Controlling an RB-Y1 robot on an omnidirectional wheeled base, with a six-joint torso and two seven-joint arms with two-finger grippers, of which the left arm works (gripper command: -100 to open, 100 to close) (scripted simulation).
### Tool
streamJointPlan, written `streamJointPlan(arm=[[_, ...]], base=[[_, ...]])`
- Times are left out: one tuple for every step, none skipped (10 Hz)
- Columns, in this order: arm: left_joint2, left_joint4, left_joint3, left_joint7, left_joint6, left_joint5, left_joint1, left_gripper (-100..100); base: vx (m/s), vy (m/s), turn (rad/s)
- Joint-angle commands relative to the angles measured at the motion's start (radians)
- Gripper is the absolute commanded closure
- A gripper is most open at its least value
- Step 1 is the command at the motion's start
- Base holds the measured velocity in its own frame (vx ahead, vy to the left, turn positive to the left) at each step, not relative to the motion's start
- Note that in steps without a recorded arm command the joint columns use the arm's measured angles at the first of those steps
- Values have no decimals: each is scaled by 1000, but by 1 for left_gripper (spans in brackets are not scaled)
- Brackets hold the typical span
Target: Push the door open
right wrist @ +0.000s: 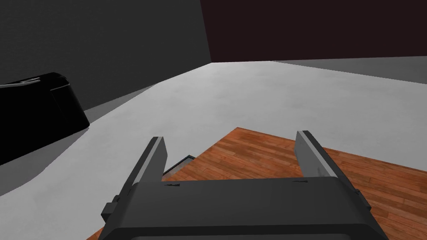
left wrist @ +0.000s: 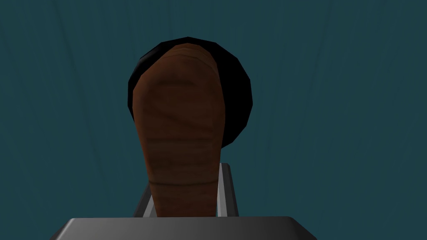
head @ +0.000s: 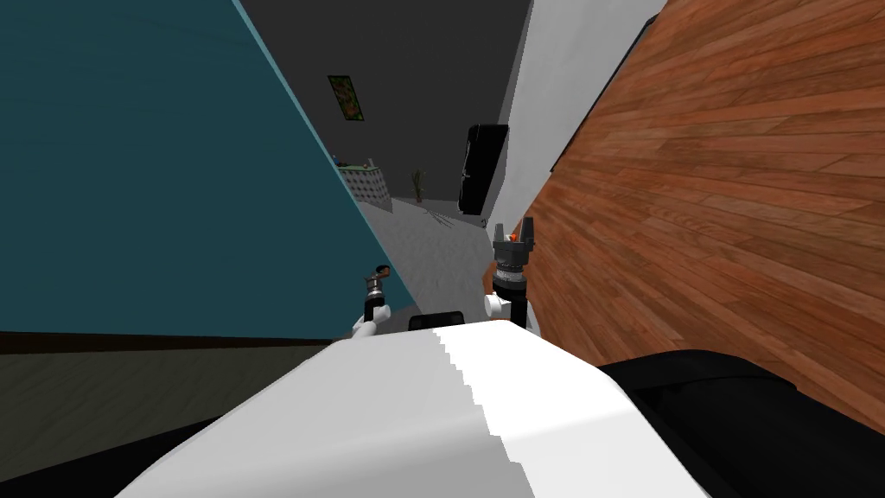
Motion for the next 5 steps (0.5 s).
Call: streamJointPlan(arm=[[4, 1, 10, 5, -1, -1, 4, 100], [7, 1, 15, 8, -1, -2, 7, 100], [10, 1, 22, 12, -2, -3, 10, 100], [14, 2, 30, 16, -3, -5, 13, 100], [15, 2, 34, 18, -3, -5, 15, 100]], base=[[108, -26, 36], [169, -28, 49], [162, 5, 26], [185, 5, 22], [193, 0, 23]])
